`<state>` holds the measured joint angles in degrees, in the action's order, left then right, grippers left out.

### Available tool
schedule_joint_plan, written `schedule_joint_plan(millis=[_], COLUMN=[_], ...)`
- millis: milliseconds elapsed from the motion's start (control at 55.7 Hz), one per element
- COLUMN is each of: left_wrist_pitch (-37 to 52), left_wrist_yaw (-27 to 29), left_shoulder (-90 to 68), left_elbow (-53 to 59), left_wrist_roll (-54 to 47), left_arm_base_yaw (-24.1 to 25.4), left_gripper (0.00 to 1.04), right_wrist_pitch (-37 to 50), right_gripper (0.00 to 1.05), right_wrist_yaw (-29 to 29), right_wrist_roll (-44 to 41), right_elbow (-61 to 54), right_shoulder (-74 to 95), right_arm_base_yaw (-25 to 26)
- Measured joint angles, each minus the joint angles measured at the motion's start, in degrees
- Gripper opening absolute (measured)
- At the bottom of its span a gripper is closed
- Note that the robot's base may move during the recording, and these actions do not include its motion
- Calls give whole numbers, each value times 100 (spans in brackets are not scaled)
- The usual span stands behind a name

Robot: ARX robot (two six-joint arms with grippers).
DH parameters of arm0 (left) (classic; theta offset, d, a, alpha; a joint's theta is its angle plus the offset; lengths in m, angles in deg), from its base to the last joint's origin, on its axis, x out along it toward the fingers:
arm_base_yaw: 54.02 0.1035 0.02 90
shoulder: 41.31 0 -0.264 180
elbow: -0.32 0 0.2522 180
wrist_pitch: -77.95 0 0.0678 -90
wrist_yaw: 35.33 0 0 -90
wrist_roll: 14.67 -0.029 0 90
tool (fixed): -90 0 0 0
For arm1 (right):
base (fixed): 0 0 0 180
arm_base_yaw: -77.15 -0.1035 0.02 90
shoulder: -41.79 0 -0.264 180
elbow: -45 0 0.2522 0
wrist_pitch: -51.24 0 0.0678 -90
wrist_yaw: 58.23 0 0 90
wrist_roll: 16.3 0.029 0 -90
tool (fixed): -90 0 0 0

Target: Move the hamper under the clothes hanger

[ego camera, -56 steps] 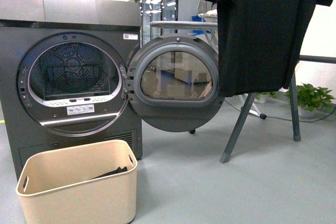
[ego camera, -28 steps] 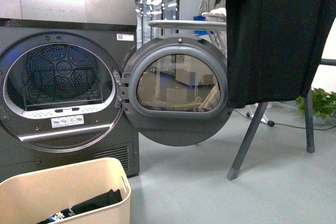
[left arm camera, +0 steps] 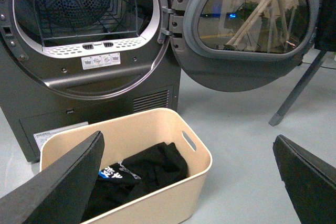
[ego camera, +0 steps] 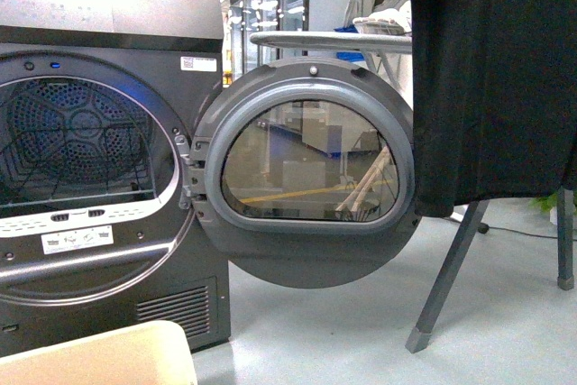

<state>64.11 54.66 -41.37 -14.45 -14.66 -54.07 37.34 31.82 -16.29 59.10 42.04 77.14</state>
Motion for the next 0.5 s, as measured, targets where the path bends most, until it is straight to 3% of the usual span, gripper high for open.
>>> schedule_joint_plan(millis=[503], left_wrist_pitch=[0], left_wrist_yaw=[0], left_shoulder=[-7], left_elbow=[0], left_wrist_roll=[0], left_arm_base_yaw=[0], left_gripper=[98], right_wrist_pitch=[-2], right_gripper=[97], right_wrist_yaw=[-13], right_wrist_roll=[0], right_elbow=[0], right_shoulder=[-4], right_arm_base_yaw=[2])
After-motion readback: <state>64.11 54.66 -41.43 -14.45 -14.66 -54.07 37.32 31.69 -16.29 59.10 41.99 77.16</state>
